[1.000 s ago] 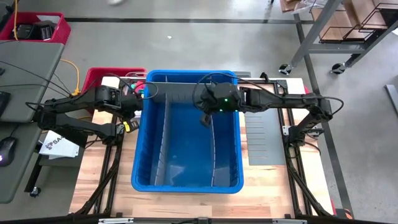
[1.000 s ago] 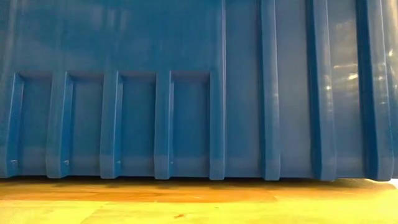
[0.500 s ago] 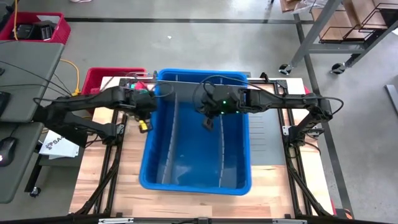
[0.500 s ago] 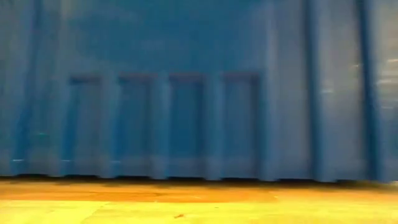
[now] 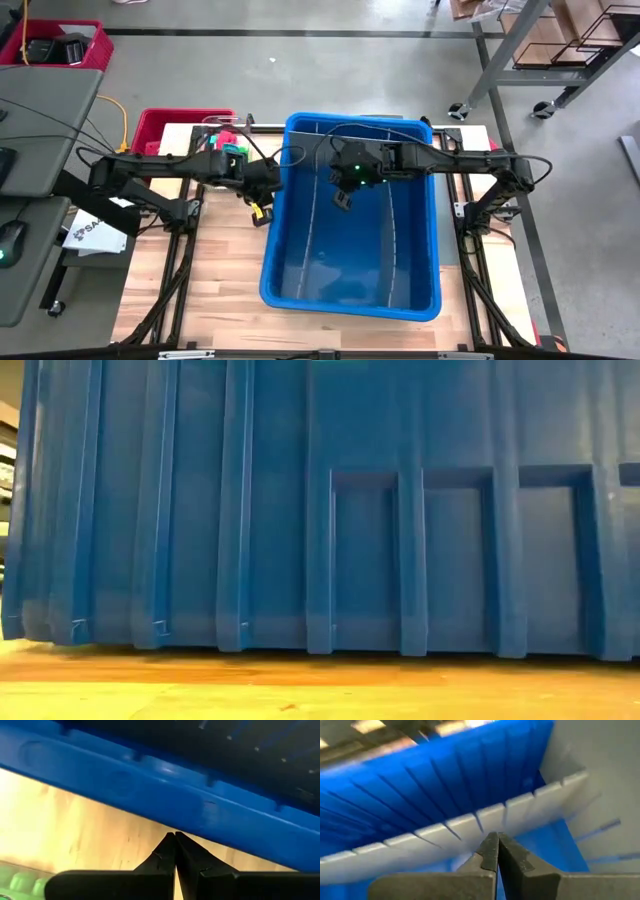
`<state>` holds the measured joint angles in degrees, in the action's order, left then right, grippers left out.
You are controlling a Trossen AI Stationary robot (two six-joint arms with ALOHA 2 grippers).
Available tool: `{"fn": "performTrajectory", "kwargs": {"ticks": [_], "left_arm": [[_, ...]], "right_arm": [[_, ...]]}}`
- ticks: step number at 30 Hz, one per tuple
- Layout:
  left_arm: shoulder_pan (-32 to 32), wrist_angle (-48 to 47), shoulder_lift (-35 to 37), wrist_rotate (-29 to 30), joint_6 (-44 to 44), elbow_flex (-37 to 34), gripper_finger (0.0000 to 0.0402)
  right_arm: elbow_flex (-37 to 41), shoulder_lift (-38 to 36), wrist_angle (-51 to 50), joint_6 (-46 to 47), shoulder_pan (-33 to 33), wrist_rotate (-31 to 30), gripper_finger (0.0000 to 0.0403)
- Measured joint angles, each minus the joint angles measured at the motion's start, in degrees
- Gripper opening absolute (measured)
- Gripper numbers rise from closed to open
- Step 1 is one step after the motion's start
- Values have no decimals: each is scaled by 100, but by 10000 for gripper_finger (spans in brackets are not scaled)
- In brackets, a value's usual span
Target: Sort blocks
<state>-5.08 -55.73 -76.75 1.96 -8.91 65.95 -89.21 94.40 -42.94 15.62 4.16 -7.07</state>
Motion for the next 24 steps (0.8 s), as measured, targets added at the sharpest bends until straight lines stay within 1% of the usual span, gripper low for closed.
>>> {"fn": "performTrajectory", "kwargs": {"ticks": [3,6,8,10,12,20,24], "left_arm": [[109,10,0,0,-114,1,0],[195,57,14,4,-286,0,0],[239,67,28,7,-321,2,0],[280,128,28,39,-431,0,0],[314,173,52,66,-496,1,0],[375,300,74,83,-493,2,0],[375,301,74,83,-497,2,0]], "right_arm": [[4,182,-352,4,8,-25,0],[4,532,-367,-67,-37,-20,0],[8,791,-243,-233,-86,-142,0],[13,983,-90,-255,-120,-446,0],[13,1116,163,-250,-126,-621,0],[11,1548,750,-245,-120,-673,0],[13,1702,1035,-235,-120,-592,0]]}}
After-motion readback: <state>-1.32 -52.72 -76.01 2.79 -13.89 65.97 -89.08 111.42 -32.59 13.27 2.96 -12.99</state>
